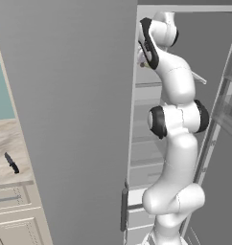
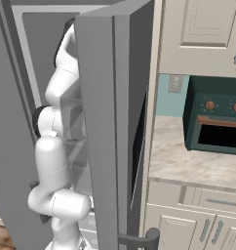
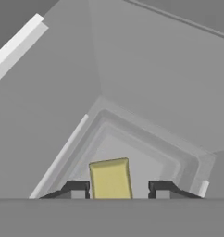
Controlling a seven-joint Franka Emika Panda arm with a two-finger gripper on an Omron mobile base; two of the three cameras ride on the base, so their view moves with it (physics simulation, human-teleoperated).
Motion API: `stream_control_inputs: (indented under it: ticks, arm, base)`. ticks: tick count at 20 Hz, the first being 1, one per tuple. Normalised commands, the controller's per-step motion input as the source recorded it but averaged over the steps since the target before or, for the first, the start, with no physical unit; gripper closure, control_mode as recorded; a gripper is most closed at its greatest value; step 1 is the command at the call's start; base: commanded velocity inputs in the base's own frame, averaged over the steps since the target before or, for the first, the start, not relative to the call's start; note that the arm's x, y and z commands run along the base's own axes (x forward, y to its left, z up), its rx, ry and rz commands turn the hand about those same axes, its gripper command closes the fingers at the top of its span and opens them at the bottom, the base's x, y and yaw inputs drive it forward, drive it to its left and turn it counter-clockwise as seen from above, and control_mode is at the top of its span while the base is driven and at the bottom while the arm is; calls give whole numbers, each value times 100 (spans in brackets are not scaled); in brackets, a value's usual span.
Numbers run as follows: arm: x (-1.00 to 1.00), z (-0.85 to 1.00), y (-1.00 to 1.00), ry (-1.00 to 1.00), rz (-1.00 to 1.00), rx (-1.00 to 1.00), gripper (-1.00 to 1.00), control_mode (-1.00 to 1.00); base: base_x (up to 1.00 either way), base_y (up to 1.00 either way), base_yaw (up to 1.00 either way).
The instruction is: Retrieve the butter from the fridge and place it on a plate on the dining table. Then retrieve the butter knife by the fridge and place it near the plate.
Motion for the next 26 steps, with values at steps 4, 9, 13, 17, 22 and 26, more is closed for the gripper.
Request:
stream_control_inputs:
  ticks: [4, 9, 13, 17, 22, 26]
  arm:
    - [0, -47, 1, 5, 3, 2, 100, -100]
    - [17, -31, 9, -6, 1, 6, 100, -100]
    - [48, -20, 19, -19, -1, 12, 100, -100]
    - [13, 0, 4, -15, -4, 3, 100, -100]
    - [5, -3, 41, -11, -11, 0, 100, -100]
    - [27, -9, 32, -16, -19, 5, 100, -100]
  base:
    - [0, 0, 0]
    - [0, 0, 0]
    - [0, 0, 0]
    - [0, 0, 0]
    - [0, 0, 0]
    - [0, 0, 0]
